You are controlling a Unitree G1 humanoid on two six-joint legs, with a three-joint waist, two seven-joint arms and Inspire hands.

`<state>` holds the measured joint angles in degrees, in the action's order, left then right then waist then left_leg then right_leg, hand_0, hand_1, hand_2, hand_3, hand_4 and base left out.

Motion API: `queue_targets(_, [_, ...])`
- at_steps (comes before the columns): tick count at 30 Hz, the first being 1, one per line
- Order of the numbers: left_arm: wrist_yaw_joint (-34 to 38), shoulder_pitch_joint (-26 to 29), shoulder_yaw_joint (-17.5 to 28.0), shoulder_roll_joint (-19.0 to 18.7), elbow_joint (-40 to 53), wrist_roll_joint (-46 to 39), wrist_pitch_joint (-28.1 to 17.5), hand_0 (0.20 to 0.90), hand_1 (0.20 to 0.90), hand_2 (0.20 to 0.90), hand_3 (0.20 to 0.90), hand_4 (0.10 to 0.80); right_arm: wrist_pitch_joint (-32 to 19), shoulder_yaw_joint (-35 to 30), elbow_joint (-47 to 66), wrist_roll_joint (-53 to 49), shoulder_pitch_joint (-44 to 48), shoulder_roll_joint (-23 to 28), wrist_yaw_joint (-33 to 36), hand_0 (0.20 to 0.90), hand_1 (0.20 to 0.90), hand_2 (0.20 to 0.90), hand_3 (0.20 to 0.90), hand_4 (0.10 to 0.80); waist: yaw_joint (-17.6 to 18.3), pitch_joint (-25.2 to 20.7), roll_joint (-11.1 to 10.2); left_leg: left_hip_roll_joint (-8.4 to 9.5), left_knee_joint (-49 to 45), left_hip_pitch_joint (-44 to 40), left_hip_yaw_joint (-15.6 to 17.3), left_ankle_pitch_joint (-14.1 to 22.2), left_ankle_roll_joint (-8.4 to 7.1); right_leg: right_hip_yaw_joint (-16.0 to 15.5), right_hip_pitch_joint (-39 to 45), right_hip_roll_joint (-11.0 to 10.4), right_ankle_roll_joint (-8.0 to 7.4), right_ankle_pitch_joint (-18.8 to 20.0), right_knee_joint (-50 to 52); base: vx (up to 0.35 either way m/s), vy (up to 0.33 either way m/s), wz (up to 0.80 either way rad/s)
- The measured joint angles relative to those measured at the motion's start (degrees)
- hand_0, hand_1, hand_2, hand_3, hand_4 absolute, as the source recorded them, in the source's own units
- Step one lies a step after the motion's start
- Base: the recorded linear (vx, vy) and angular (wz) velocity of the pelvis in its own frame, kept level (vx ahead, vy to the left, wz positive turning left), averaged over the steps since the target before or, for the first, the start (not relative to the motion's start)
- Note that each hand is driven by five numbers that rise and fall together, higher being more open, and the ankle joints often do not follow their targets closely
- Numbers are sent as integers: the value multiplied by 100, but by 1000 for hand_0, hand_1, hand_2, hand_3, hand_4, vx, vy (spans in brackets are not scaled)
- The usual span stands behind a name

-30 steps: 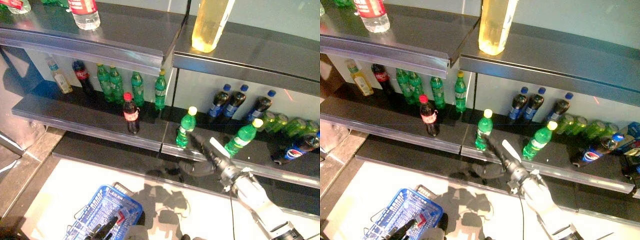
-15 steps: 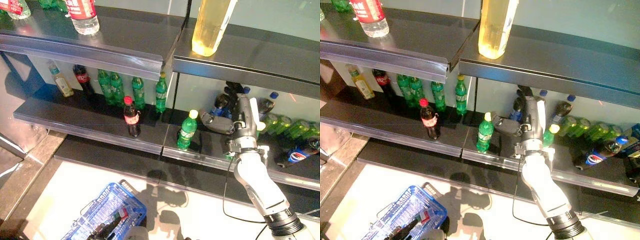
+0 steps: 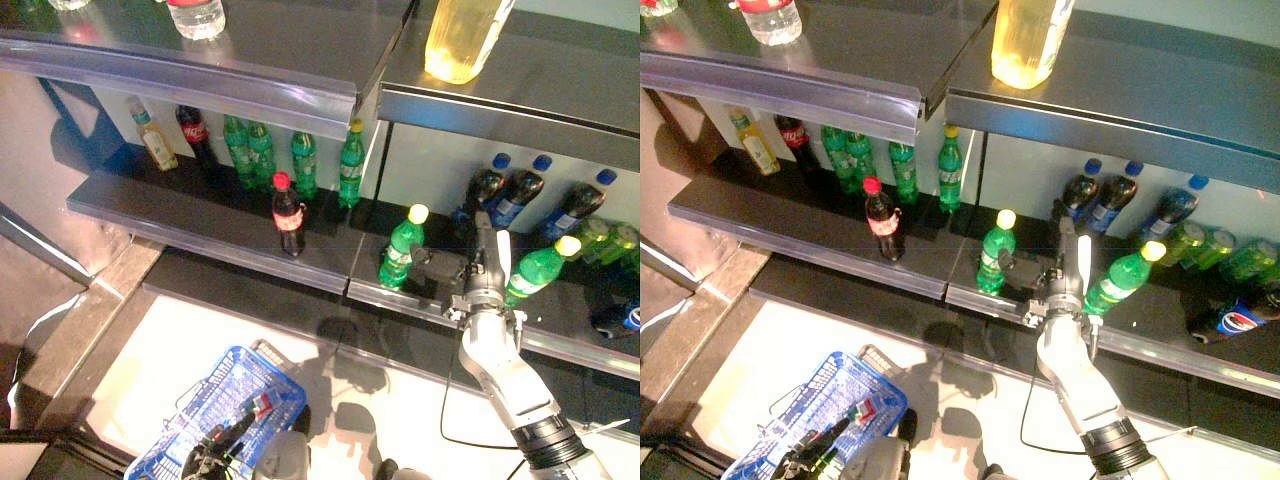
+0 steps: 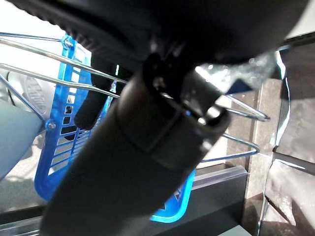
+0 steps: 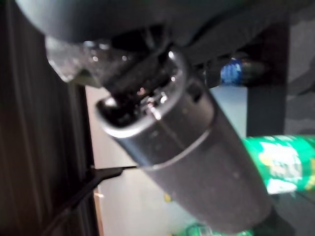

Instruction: Pick up the drink and place into the basket.

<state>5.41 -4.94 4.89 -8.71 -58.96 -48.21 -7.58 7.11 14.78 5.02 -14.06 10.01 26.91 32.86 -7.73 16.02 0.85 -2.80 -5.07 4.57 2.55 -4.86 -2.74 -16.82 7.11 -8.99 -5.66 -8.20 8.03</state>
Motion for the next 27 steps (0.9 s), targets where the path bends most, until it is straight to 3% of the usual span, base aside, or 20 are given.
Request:
queue_targets(8, [-68, 27, -214, -70, 173, 0, -53, 300, 300, 300, 200, 100, 0, 113, -8, -89, -1, 0, 4, 900, 900, 900, 900, 800, -12, 360, 42, 25, -517, 197, -6, 199, 8, 1, -242, -133, 7, -304, 646, 27, 14, 2])
queue_targets(27, [-389, -34, -425, -61, 286, -3, -77, 300, 300, 300, 200, 100, 36, 89, -935, -521, 10, -61, 891, 900, 900, 900, 900, 800, -136, 1065, 572, 27, -1820, 747, -70, 514, -8, 33, -914, -424, 151, -1038, 2589, 74, 31, 5])
